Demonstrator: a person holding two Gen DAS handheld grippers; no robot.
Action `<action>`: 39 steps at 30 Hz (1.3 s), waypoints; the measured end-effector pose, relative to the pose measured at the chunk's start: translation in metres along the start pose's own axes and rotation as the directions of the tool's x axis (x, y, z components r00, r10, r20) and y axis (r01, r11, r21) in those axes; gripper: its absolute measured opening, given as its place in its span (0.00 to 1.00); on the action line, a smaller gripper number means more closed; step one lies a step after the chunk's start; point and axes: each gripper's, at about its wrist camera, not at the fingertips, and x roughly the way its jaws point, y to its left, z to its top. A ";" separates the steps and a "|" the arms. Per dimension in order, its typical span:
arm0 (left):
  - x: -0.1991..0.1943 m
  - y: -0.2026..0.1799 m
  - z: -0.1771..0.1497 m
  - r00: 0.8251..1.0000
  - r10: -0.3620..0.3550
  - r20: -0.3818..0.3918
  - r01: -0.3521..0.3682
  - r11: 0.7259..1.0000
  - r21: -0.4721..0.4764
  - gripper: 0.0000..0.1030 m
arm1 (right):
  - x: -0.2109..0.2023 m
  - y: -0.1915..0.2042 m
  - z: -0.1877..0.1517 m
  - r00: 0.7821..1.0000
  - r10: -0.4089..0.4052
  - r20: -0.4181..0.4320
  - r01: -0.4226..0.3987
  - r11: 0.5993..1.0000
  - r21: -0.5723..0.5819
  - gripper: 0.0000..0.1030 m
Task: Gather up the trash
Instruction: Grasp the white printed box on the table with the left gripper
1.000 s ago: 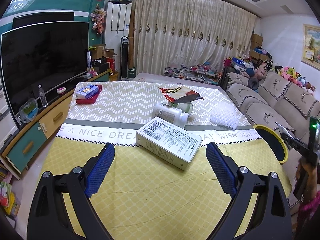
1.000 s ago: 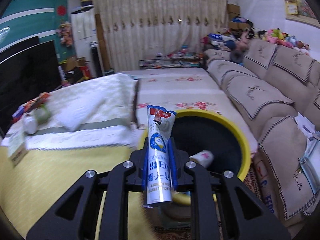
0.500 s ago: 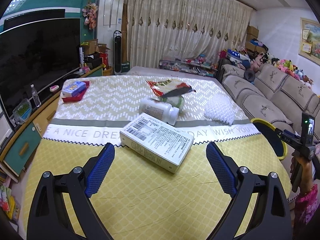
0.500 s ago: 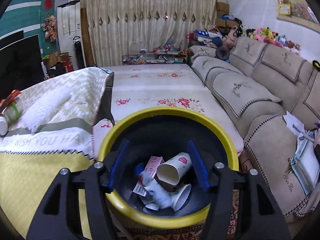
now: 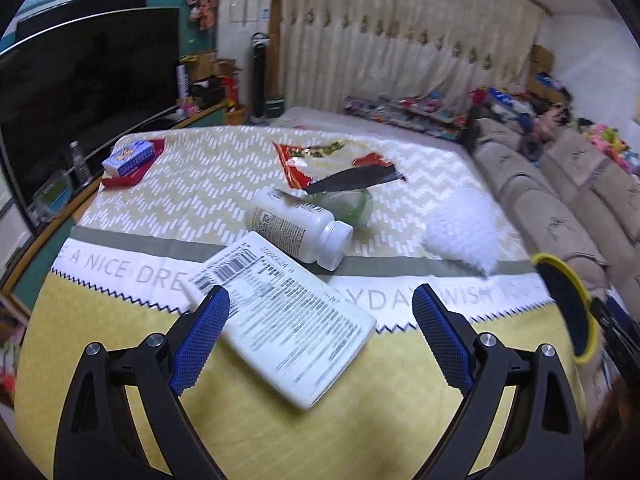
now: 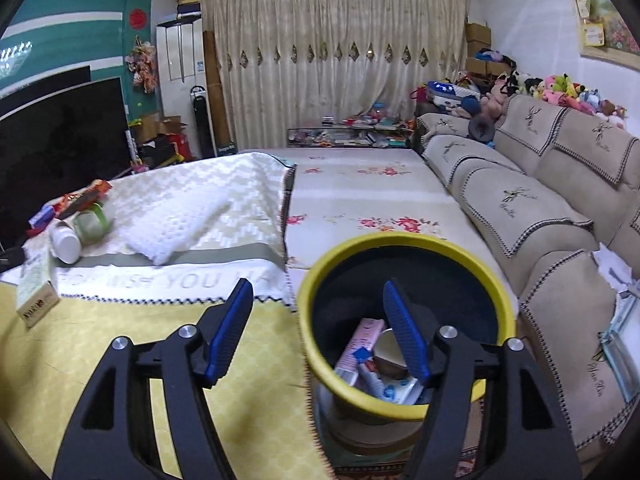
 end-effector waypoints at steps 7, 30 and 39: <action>0.029 -0.019 -0.001 0.992 0.126 -0.024 -0.125 0.992 0.029 0.89 | 0.001 -0.004 -0.001 0.999 0.041 -0.006 -0.041 0.999 0.034 0.63; 0.017 0.014 -0.024 0.986 0.158 -0.054 -0.154 0.986 0.068 0.90 | -0.007 -0.001 0.000 0.997 0.074 0.010 -0.075 0.995 0.061 0.65; -0.002 0.072 -0.041 0.967 0.241 -0.086 -0.235 0.969 0.070 0.90 | -0.009 0.003 0.000 0.996 0.090 0.006 -0.091 0.994 0.059 0.65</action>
